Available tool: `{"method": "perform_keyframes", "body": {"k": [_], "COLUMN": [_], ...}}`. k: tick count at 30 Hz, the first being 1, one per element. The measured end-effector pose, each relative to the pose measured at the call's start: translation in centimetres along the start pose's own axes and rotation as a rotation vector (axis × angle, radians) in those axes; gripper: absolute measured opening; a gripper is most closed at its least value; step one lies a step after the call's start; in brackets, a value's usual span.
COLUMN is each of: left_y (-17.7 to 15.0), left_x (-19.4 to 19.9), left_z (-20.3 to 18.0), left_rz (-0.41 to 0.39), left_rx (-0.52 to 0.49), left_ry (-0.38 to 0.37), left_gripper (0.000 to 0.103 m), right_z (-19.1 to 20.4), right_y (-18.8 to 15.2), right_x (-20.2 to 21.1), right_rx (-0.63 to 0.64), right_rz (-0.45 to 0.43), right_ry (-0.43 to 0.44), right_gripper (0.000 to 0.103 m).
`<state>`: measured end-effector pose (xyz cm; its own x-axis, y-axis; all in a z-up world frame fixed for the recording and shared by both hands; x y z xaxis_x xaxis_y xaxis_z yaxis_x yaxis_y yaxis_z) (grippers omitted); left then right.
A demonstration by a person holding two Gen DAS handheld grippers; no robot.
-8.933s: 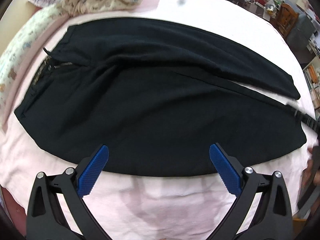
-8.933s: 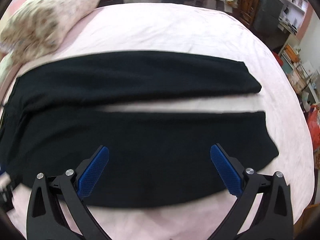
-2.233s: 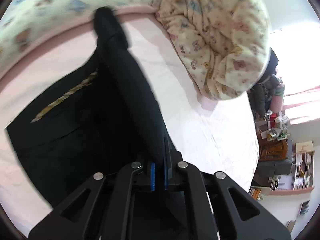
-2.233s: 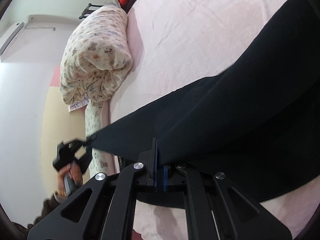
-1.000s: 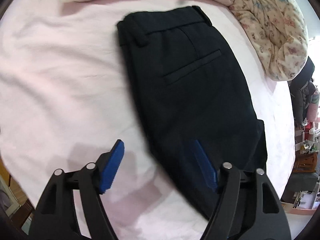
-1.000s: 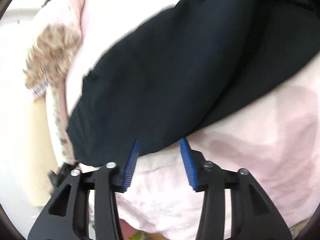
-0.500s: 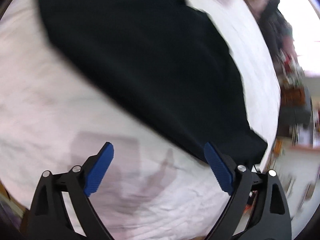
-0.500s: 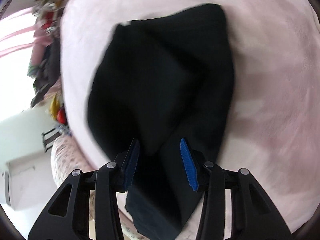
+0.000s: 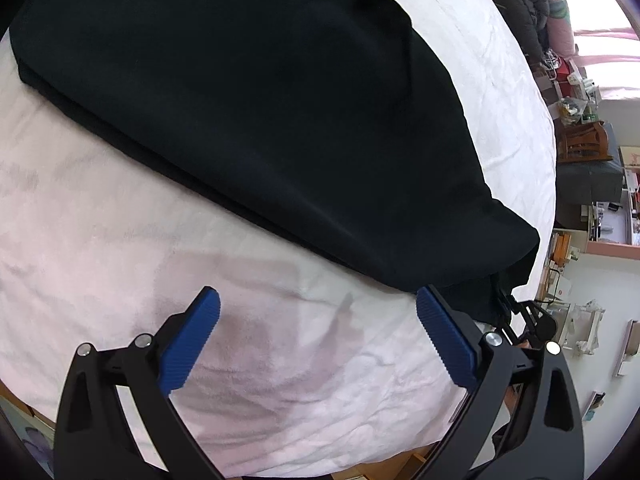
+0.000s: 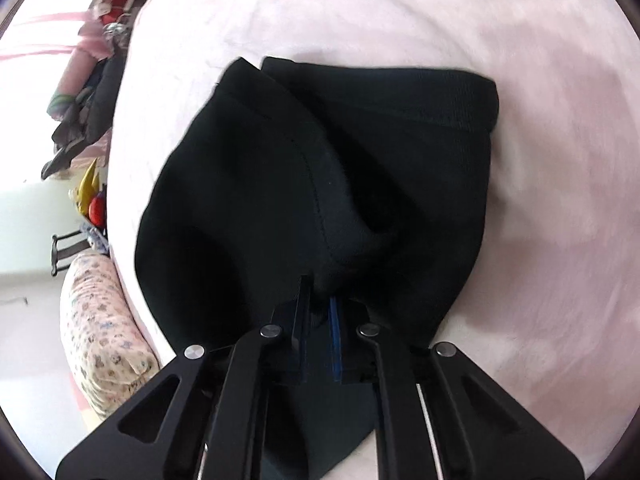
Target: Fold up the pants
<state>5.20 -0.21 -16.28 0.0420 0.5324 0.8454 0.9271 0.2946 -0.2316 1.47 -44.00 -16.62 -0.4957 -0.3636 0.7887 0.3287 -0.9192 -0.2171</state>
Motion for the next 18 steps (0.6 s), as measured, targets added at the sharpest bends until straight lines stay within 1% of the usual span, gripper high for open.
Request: {"method": "perform_keyframes", "body": {"k": [2, 5, 7, 8, 9, 11, 13, 18], "left_y": [0.0, -0.2, -0.5, -0.6, -0.8, -1.0, -1.0, -0.9], "left_x": [-0.1, -0.4, -0.8, -0.9, -1.1, -1.1, -1.0, -0.9], "left_z": [0.1, 0.1, -0.1, -0.1, -0.2, -0.3, -0.2, 0.2], "left_rz": [-0.001, 0.008, 0.021, 0.026, 0.032, 0.036, 0.033, 0.033], "left_rx": [0.006, 0.009, 0.009, 0.008, 0.006, 0.001, -0.005, 0.006], "left_ry": [0.004, 0.009, 0.007, 0.008, 0.009, 0.011, 0.017, 0.017], "left_gripper": [0.099, 0.099, 0.099, 0.099, 0.099, 0.099, 0.099, 0.099], "right_z": [-0.4, -1.6, -1.5, -1.0, -0.3, 1.7, 2.9, 4.4], "right_y": [0.1, 0.9, 1.1, 1.0, 0.9, 0.8, 1.0, 1.7], "right_x": [0.1, -0.9, -0.9, -0.6, -0.1, 1.9, 3.9, 9.8], "right_rx": [-0.015, -0.121, -0.127, -0.072, -0.019, 0.082, 0.12, 0.163], "right_rz": [0.019, 0.065, 0.062, 0.046, 0.028, -0.026, -0.064, -0.145], "right_ry": [0.005, 0.046, 0.046, 0.02, 0.013, 0.036, 0.056, 0.125], "right_gripper": [0.008, 0.01, 0.01, 0.009, 0.006, 0.005, 0.005, 0.004]}}
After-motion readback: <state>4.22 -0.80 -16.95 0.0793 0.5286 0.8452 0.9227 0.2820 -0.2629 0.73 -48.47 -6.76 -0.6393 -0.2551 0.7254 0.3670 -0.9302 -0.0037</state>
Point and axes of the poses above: each gripper's, at about its wrist camera, not at the fingertips, and x roughly against the way its jaws point, z to its left, y to its top, the point moved 7 cm from there along -x, roughly the way its jaws point, and after that the axes turned 11 degrees about z, right-handed, at the moved point
